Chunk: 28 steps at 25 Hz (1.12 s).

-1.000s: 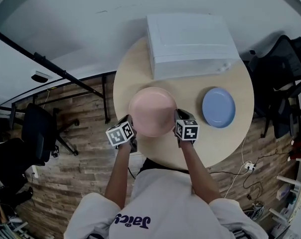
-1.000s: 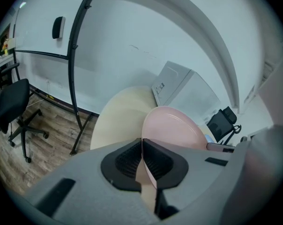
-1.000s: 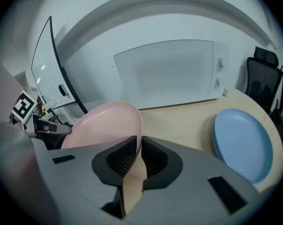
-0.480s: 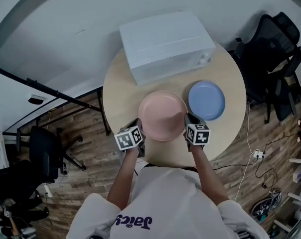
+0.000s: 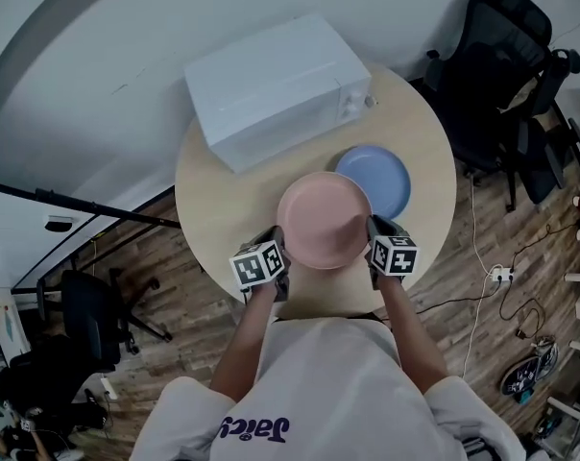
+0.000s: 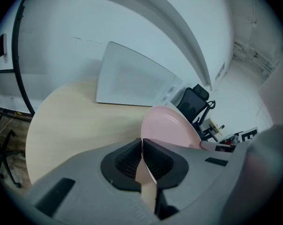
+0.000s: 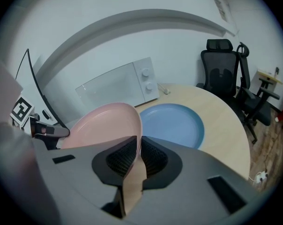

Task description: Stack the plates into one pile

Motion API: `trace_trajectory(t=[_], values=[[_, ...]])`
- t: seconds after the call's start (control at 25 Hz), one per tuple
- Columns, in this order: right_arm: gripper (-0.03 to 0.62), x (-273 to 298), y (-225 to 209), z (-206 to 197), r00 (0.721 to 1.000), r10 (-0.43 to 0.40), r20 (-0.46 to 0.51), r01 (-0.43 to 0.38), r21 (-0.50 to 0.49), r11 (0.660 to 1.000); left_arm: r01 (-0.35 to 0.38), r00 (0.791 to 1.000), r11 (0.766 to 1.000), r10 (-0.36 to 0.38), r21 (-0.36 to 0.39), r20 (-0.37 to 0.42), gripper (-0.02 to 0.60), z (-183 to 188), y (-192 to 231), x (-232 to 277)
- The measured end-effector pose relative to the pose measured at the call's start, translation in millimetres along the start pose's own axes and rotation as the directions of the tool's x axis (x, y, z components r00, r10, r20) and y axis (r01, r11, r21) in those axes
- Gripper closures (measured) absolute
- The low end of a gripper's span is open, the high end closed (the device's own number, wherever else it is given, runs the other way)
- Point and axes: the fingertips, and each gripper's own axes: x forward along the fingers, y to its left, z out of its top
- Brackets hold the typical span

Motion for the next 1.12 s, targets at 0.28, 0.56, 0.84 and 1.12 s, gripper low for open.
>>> trace_trajectory(t=[0.28,0.56,0.84,1.12], values=[[0.559,-4.6,-48.2,10.0,0.999,-0.037,0.022,0.036,0.062,0.997,0.012,1.0,1.0,-0.012,0.001,-0.014,0.559,-6.5,-38.4,28.2],[0.559,-4.7,-83.8,19.4,0.998,-0.055,0.03,0.052,0.092,0.994,0.019,1.0,0.999,-0.018,0.035,-0.026,0.559,3.5,-67.1,56.5],[0.559,2.9,-120.5,30.7,0.996,-0.084,0.025,0.081,0.108,0.991,0.03,0.999,0.997,-0.027,0.065,-0.047,0.56,13.9,-96.2,85.5],[0.559,23.3,-152.0,42.1,0.992,-0.127,0.011,0.126,0.096,0.987,0.006,0.998,0.994,0.001,0.106,-0.067,0.558,20.1,-109.2,125.1]])
